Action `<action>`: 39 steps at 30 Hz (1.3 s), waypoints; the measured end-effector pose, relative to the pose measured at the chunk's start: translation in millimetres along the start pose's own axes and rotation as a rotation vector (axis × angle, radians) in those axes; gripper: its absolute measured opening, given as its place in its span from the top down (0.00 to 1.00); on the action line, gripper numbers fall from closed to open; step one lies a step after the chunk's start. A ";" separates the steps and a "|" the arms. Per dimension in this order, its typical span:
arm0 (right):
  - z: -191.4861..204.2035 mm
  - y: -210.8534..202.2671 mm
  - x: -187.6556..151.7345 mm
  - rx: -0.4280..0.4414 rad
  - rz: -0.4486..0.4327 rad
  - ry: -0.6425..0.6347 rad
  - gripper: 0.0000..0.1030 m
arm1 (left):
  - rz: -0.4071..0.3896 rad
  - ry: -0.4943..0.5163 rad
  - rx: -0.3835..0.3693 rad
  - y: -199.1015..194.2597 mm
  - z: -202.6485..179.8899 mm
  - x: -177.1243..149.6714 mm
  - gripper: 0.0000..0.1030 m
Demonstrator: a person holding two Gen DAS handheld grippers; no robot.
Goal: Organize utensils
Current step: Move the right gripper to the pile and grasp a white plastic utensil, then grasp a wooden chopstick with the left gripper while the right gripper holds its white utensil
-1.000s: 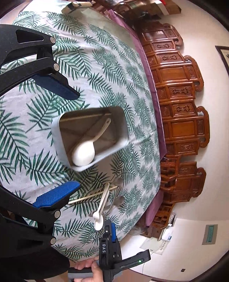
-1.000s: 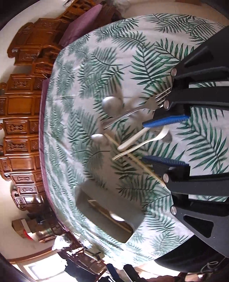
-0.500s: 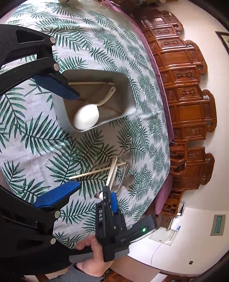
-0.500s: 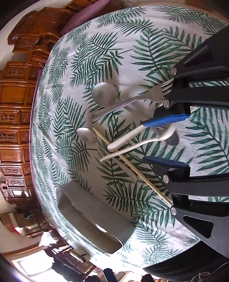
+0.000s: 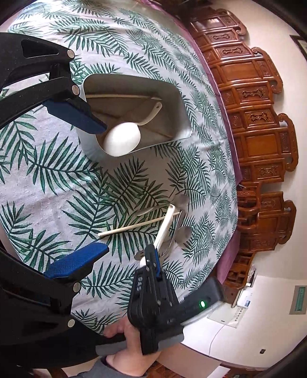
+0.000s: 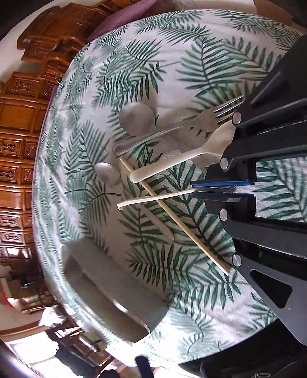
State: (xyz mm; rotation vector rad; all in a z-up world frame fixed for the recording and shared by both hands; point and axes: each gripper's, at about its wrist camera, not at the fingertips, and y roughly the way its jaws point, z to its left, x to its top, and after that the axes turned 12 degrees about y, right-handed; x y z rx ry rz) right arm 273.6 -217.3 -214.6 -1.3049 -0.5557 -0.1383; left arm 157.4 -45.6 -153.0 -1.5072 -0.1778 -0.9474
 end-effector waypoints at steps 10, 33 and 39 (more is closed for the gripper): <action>-25.8 -56.0 -16.6 0.005 -0.091 0.102 0.96 | 0.015 0.005 -0.022 18.3 -17.3 18.2 0.13; -70.2 -64.5 -15.2 0.027 -0.102 0.226 0.95 | 0.149 0.004 -0.062 112.7 -43.9 72.8 0.57; -74.9 -62.1 -16.0 0.028 -0.094 0.240 0.95 | 0.183 -0.017 -0.063 129.7 -42.3 75.9 0.69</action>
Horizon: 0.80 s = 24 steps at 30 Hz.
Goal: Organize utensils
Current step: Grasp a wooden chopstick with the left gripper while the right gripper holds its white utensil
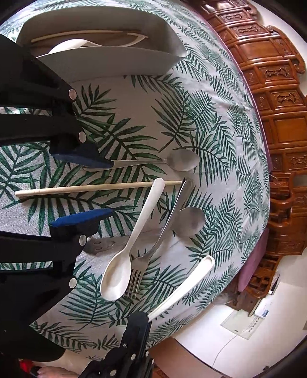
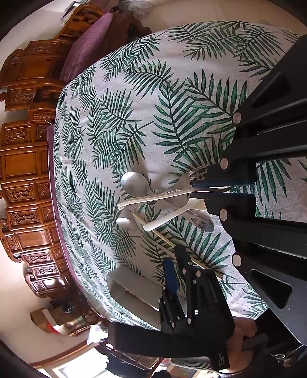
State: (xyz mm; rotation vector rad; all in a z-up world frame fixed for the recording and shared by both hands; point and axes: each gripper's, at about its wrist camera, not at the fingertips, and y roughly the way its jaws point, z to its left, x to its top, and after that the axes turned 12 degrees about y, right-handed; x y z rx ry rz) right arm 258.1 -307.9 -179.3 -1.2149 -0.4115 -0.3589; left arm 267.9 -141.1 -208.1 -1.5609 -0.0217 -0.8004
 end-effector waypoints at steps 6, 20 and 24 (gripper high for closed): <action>-1.1 0.4 1.0 0.017 0.003 0.012 0.95 | 0.024 0.006 0.025 9.2 2.3 3.6 0.74; -0.9 -0.3 1.7 0.019 0.003 0.011 0.95 | 0.055 0.022 0.064 19.5 -1.8 9.6 0.84; -0.2 0.5 1.3 0.014 0.004 0.006 0.95 | 0.050 0.002 0.072 17.3 4.1 7.4 0.96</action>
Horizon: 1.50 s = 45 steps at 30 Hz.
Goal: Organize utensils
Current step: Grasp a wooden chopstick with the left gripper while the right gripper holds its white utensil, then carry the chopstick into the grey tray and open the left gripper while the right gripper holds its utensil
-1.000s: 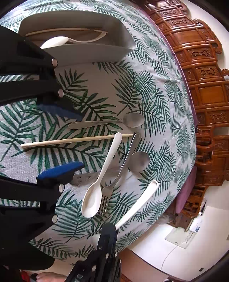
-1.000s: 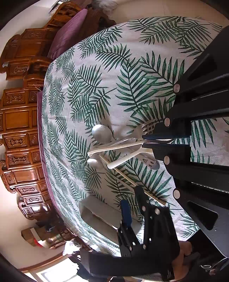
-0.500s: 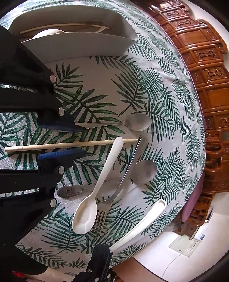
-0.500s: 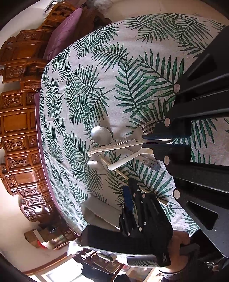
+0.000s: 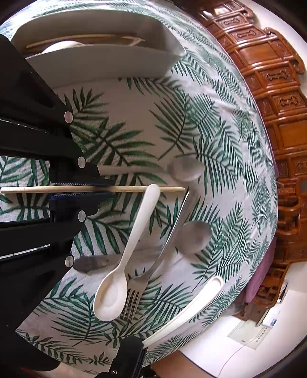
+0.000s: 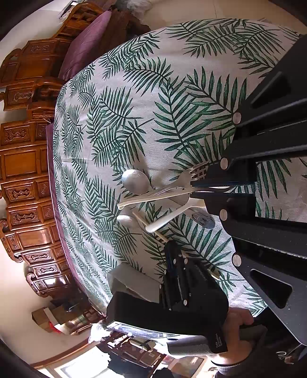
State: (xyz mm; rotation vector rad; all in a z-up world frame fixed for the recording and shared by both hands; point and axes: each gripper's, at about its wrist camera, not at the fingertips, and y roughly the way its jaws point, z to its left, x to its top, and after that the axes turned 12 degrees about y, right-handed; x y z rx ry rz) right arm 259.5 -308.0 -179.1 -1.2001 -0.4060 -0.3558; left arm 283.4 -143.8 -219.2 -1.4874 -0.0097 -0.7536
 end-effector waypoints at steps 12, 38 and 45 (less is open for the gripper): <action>2.3 0.6 0.2 -0.001 -0.004 -0.007 0.95 | -0.100 -0.013 0.052 -46.1 12.0 2.0 0.96; 30.7 -10.8 -2.7 0.029 -0.022 -0.056 0.95 | -0.232 -0.053 0.064 -133.0 70.3 -41.6 0.96; 53.8 -20.9 -7.5 0.066 -0.031 -0.081 0.95 | -0.247 -0.097 0.080 -142.8 104.1 -55.5 0.96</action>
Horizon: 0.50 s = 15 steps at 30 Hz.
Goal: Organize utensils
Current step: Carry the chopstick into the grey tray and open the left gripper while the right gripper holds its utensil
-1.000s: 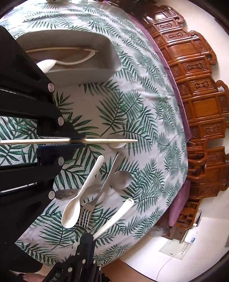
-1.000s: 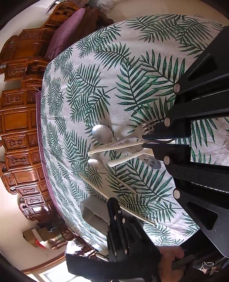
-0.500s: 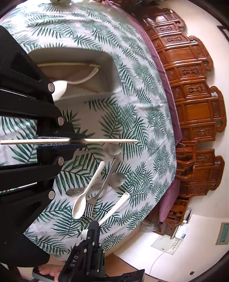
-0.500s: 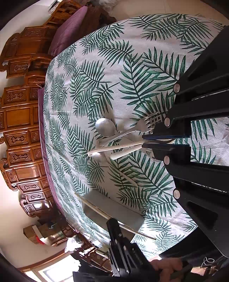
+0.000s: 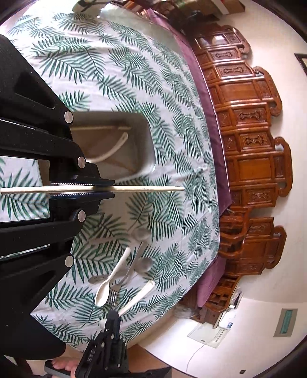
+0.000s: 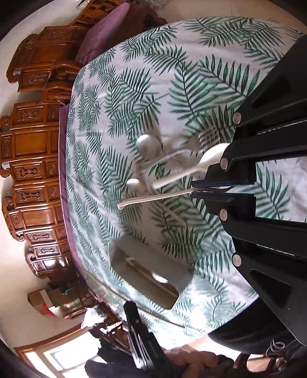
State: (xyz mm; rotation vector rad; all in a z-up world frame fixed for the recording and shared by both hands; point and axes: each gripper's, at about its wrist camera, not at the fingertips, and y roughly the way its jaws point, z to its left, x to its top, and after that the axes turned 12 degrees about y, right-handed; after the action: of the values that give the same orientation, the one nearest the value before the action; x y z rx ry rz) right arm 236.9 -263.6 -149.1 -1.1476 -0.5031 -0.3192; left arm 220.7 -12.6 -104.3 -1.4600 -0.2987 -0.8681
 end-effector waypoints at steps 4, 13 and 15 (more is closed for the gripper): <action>13.4 -0.4 0.4 0.001 0.004 -0.015 0.95 | 0.003 -0.012 0.011 0.1 16.7 -5.8 0.96; 46.2 0.0 8.8 0.014 0.013 -0.037 0.95 | 0.030 -0.062 0.017 17.3 53.2 -17.6 0.96; 57.5 1.7 12.3 0.019 0.013 -0.046 0.95 | 0.039 -0.075 0.013 24.4 60.3 -18.9 0.96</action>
State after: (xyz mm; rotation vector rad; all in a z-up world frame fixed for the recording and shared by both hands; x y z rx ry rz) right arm 235.7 -209.7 -125.5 -1.1414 -0.5384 -0.2768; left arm 243.5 47.2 -126.5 -1.4835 -0.3302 -0.7794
